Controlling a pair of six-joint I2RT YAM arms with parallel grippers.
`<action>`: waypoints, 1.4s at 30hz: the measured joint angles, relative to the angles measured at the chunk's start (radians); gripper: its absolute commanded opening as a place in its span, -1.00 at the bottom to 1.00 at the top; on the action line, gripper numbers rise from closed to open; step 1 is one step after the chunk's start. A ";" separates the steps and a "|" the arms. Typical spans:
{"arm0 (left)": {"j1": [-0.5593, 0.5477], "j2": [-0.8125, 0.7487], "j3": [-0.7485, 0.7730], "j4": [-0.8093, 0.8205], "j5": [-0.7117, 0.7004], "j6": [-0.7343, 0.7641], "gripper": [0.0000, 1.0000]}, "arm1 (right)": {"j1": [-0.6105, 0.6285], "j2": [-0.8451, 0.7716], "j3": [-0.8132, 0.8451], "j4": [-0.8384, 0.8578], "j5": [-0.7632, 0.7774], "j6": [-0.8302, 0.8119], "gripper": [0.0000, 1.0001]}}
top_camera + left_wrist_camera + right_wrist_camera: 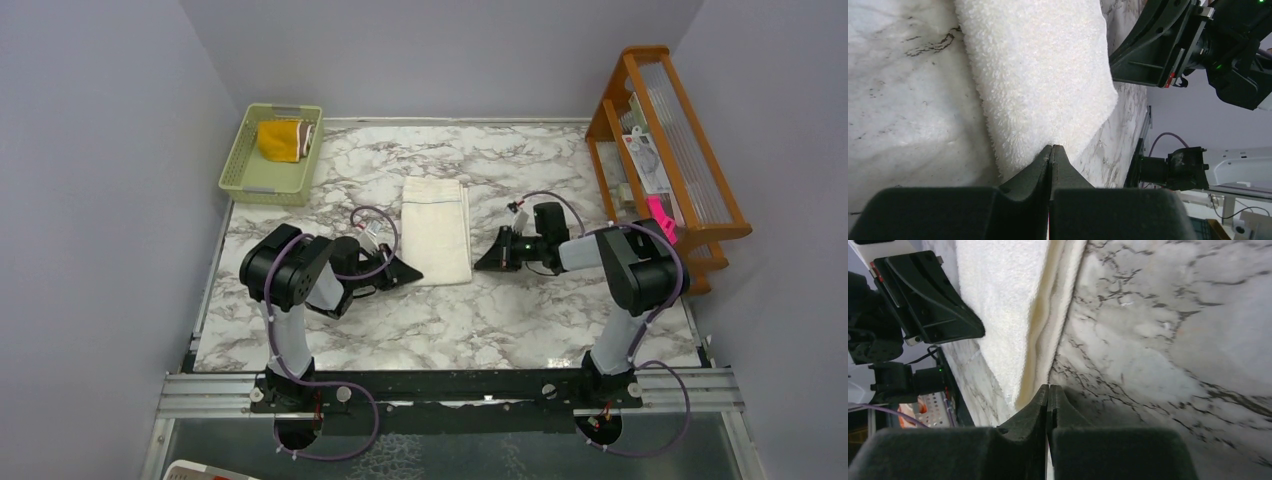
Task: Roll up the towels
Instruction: Roll the towel at the center of the board.
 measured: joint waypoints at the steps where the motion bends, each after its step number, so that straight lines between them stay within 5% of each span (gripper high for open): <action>1: 0.003 0.012 -0.007 0.028 -0.001 -0.019 -1.00 | -0.010 -0.005 0.003 -0.014 0.000 -0.008 -0.99; 4: 0.011 0.035 -0.005 0.062 0.004 -0.062 -1.00 | -0.023 -0.027 0.014 -0.061 0.021 -0.051 -0.95; 8: 0.031 0.015 0.027 0.000 -0.002 -0.072 -1.00 | -0.008 -0.108 0.020 -0.143 0.095 -0.145 -0.22; 12: 0.040 -0.136 0.114 -0.270 -0.071 0.009 -0.38 | 0.115 -0.341 -0.011 -0.114 0.295 -0.284 0.23; 14: 0.040 -0.243 0.166 -0.410 -0.122 0.074 -0.20 | 0.234 -0.470 -0.070 -0.001 0.380 -0.376 0.71; 15: 0.040 -0.301 0.200 -0.486 -0.154 0.108 -0.14 | 0.288 -0.515 -0.105 0.070 0.393 -0.428 0.74; 20: 0.041 -0.502 0.334 -0.782 -0.305 0.255 -0.06 | 0.367 -0.547 -0.265 0.304 0.365 -0.754 0.68; 28: 0.060 -0.587 0.230 -0.963 -0.376 0.289 -0.05 | 0.486 -0.354 -0.152 0.143 0.343 -1.289 0.53; 42: 0.084 -0.644 0.111 -1.002 -0.348 0.271 -0.06 | 0.567 -0.145 -0.043 0.112 0.484 -1.563 0.00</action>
